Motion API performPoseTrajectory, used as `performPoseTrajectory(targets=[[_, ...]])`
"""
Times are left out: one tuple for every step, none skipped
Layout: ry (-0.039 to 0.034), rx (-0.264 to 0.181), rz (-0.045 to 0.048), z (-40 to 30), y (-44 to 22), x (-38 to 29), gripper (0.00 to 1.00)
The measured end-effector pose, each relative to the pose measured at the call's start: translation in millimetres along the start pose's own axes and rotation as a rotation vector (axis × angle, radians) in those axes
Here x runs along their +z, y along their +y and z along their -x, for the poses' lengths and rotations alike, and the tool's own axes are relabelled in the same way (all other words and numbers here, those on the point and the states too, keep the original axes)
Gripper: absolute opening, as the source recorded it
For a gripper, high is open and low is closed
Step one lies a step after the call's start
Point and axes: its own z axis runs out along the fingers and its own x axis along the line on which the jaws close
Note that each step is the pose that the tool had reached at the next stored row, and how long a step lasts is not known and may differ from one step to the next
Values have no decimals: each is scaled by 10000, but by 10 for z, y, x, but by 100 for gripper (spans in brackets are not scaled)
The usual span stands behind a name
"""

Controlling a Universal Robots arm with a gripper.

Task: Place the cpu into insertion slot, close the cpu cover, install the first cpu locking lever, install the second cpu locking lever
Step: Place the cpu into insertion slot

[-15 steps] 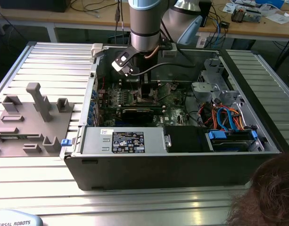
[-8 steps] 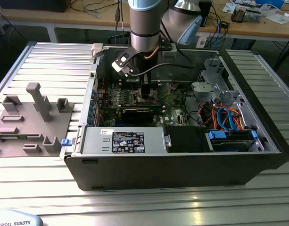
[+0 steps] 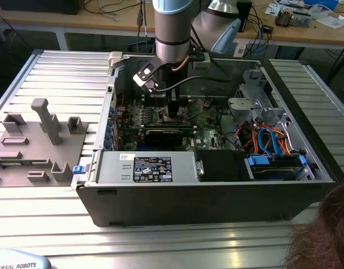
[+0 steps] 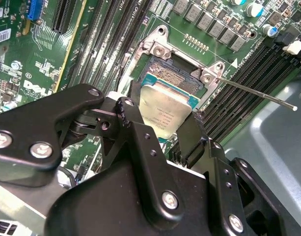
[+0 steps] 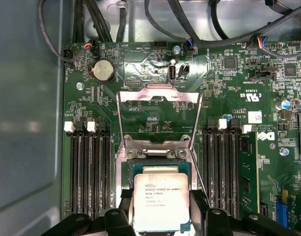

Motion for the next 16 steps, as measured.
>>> performPoseTrajectory(targets=[[-1, 0, -1, 4, 0, 2, 54], [-3, -1, -2, 8, 0, 3, 54], [-2, -1, -1, 14, 0, 6, 54], [-2, 0, -1, 17, -1, 7, 54], [0, 2, 0, 19, -1, 10, 54], [-1, 1, -1, 21, -1, 10, 54], [-2, 0, -1, 23, -1, 11, 54], [-3, 0, -2, 23, -1, 12, 54], [-4, 0, -2, 24, -2, 13, 54], [-3, 0, -2, 24, -1, 15, 54], [-3, 0, -2, 24, -1, 16, 54], [-3, 0, -2, 25, -2, 18, 54], [-2, 0, -1, 26, -2, 23, 54], [5, 0, -1, 26, -2, 26, 54], [17, 1, -1, 26, -3, 38, 54], [18, 1, -1, 26, -3, 43, 54]])
